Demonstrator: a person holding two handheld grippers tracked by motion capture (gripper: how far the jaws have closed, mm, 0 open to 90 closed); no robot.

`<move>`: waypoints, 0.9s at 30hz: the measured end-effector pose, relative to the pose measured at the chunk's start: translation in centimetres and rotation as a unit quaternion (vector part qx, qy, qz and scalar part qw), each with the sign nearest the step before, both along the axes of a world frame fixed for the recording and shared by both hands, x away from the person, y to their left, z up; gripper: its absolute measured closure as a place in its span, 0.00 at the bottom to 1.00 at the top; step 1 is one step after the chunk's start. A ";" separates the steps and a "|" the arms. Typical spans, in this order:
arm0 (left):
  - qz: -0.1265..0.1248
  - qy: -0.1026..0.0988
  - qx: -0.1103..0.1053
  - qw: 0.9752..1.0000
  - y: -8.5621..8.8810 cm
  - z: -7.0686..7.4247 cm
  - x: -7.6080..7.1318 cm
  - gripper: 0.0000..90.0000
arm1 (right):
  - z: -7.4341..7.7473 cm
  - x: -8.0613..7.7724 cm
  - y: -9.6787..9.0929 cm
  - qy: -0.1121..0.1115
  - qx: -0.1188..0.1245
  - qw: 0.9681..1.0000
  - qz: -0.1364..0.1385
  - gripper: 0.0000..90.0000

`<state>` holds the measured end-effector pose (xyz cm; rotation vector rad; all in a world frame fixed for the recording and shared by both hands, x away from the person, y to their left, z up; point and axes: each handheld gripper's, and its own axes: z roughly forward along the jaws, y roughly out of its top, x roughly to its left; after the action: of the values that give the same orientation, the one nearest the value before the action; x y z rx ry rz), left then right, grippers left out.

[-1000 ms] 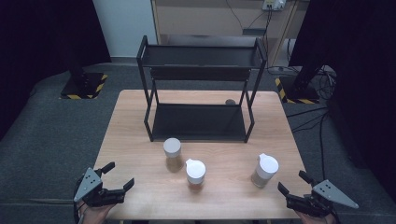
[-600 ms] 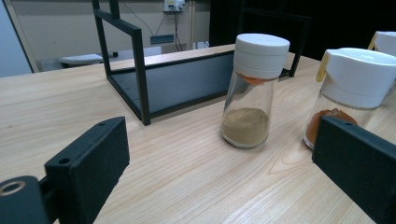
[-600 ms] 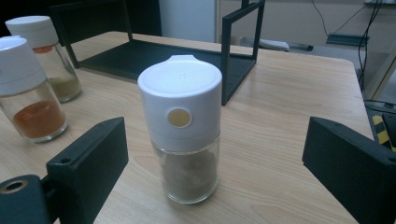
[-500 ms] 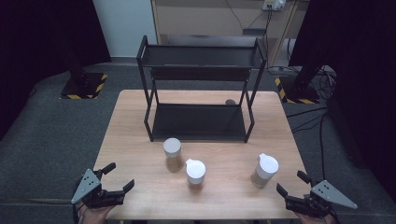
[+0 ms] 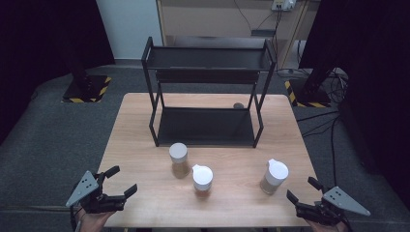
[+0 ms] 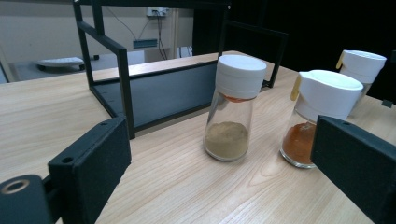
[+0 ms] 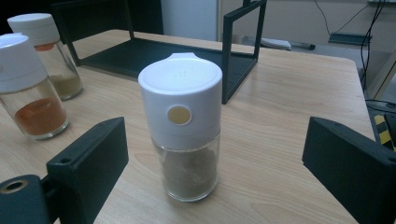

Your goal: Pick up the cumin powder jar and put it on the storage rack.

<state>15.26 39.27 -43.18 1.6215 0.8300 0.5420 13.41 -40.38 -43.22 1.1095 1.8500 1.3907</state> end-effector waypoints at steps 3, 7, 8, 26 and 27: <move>-0.008 0.000 0.010 1.000 0.1 0.8 0.3 0.05 | 0.0 0.0 0.0 0.001 0.001 1.000 0.000 0.08; -0.019 0.001 0.021 1.000 0.1 1.8 0.9 0.05 | 0.0 0.1 -0.1 0.002 0.002 1.000 0.000 0.08; -0.022 0.001 0.022 1.000 0.2 2.1 1.0 0.05 | 0.0 0.1 -0.1 0.002 0.002 1.000 0.000 0.08; -0.046 0.013 0.051 0.998 -0.5 4.8 3.6 0.05 | -0.1 0.1 -0.2 0.003 0.005 1.000 0.002 0.08; -0.047 0.013 0.053 0.997 -0.7 5.0 3.7 0.05 | -0.1 0.1 -0.2 0.003 0.005 1.000 0.003 0.08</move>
<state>18.96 38.62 -38.20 1.7593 0.7496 0.5070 13.54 -40.57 -43.30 1.1152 1.8534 1.4023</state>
